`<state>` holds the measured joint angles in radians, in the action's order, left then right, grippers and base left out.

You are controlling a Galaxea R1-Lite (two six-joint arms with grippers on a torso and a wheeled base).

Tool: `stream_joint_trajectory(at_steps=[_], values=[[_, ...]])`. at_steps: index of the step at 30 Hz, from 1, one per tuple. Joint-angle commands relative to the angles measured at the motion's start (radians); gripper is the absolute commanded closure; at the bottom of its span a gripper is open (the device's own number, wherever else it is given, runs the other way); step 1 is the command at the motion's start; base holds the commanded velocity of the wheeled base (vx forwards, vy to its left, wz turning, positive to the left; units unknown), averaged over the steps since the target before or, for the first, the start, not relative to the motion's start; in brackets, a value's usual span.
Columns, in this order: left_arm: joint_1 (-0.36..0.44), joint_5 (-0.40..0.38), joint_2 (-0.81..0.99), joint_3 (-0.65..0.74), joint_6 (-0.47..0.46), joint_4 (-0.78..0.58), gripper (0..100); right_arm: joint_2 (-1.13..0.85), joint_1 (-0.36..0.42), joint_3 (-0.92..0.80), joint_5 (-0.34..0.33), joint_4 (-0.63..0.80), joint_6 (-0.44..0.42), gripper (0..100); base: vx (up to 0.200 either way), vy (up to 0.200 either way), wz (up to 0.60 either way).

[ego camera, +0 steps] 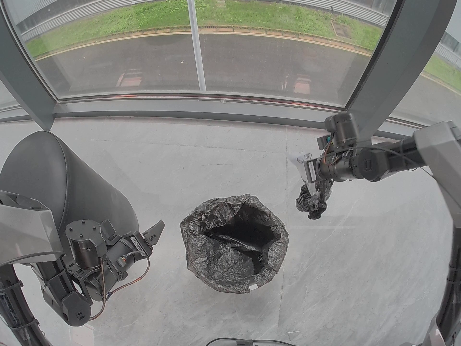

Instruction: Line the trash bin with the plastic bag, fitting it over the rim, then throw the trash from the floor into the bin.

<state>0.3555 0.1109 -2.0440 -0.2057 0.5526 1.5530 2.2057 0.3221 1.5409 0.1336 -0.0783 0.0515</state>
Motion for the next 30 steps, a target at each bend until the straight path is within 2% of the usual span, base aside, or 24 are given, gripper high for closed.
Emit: stream_joint_trajectory(at_steps=[1,3,4,5,6,7,9,11,15,20,24,30], values=[[0.006,0.006,0.007,0.005,0.012,0.004,0,-0.54,0.238,-0.292,0.017,0.014,-0.013,100,0.0,0.0,0.0],[0.013,0.006,0.012,0.008,0.01,0.004,0,-0.56,0.319,-0.34,0.049,-0.006,-0.027,100,0.0,0.0,0.0],[0.014,0.007,0.012,0.008,0.01,0.004,0,-0.56,0.324,-0.343,0.052,-0.008,-0.03,100,0.0,0.0,0.0],[0.019,0.007,0.021,0.009,0.012,0.004,0,-0.552,0.388,-0.377,0.084,-0.046,-0.053,100,0.0,0.0,0.0],[0.019,0.007,0.022,0.009,0.012,0.004,0,-0.548,0.403,-0.383,0.092,-0.057,-0.059,100,0.0,0.0,0.0],[0.019,0.007,0.024,0.009,0.012,0.004,0,-0.505,0.448,-0.409,0.124,-0.11,-0.076,100,0.0,0.0,0.0],[0.02,0.007,0.022,0.009,0.01,0.004,0,-0.449,0.48,-0.426,0.155,-0.178,-0.087,100,0.0,0.0,0.0],[0.019,0.007,0.021,0.008,0.012,0.004,0,-0.342,0.535,-0.453,0.201,-0.321,-0.104,100,0.0,0.0,0.0],[0.019,0.007,0.021,0.008,0.012,0.004,0,-0.255,0.555,-0.459,0.247,-0.41,-0.107,100,0.0,0.0,0.0],[0.019,0.007,0.019,0.008,0.012,0.004,0,-0.081,0.566,-0.467,0.347,-0.592,-0.105,100,0.0,0.0,0.0],[0.019,0.007,0.019,0.008,0.01,0.004,0,0.025,0.568,-0.453,0.385,-0.724,-0.094,100,0.0,0.0,0.0],[0.019,0.007,0.016,0.008,0.01,0.004,0,0.115,0.565,-0.398,0.423,-0.791,-0.093,100,0.0,0.0,0.0]])
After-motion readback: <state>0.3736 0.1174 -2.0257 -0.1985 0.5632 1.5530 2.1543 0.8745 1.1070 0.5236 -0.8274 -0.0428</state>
